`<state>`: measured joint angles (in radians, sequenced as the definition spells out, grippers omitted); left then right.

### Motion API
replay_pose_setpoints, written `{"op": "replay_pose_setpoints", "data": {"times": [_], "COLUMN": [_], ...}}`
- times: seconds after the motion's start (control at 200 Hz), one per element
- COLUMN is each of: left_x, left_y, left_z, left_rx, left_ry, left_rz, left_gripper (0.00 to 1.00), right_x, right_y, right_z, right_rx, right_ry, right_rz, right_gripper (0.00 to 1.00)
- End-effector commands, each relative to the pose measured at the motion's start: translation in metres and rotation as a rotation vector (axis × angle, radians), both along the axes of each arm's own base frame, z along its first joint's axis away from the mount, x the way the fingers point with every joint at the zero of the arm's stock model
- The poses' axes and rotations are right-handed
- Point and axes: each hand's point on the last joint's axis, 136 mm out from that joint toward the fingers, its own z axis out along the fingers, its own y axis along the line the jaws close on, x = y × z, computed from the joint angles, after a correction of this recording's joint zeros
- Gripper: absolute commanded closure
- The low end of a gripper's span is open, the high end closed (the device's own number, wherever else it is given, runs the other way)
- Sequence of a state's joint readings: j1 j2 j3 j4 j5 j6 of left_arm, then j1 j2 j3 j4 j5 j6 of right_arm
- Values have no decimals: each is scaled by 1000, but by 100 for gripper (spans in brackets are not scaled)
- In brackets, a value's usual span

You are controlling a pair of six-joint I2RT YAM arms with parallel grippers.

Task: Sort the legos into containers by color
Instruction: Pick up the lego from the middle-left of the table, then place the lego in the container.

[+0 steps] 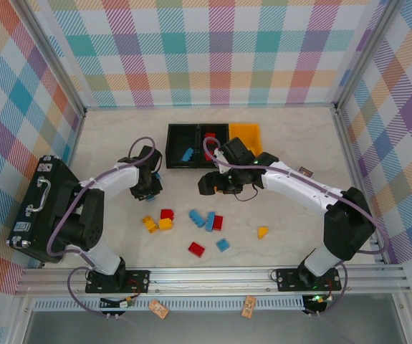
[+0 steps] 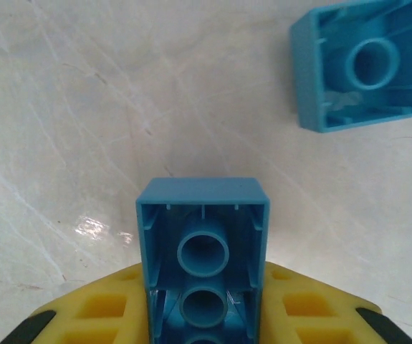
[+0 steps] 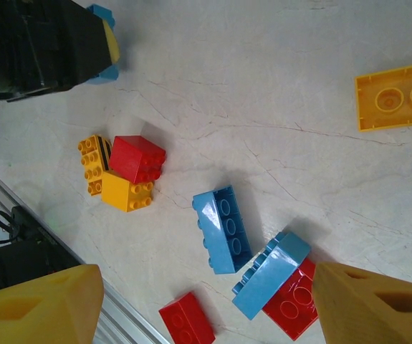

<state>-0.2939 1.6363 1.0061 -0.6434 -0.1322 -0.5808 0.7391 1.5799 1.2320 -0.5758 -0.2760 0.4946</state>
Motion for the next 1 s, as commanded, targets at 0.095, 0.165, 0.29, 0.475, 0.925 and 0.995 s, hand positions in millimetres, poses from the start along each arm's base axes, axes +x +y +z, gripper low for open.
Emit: {"op": "replay_pose_setpoints", "data": {"times": [0.095, 0.165, 0.29, 0.475, 0.925, 0.995], "left_x": [22, 33, 55, 90, 161, 167], "left_y": [-34, -48, -69, -93, -99, -100], "left_z": [50, 60, 74, 83, 65, 60], "left_rx": [-74, -88, -104, -119, 28, 28], "left_ry": [-86, -107, -137, -162, -105, -96], "left_rz": [-100, -132, -176, -219, -298, -307], "left_gripper": [74, 74, 74, 74, 72, 71], "right_x": [3, 2, -3, -9, -21, -22], "right_y": [-14, -20, -28, -43, -65, -67], "right_z": [4, 3, -1, -7, -12, -12], "right_rx": [-11, -15, -27, -48, -72, -72], "right_ry": [-24, -23, -16, -15, -12, -12], "right_rz": [-70, -85, -104, -151, -230, -240], "right_gripper": [24, 24, 24, 24, 24, 24]}}
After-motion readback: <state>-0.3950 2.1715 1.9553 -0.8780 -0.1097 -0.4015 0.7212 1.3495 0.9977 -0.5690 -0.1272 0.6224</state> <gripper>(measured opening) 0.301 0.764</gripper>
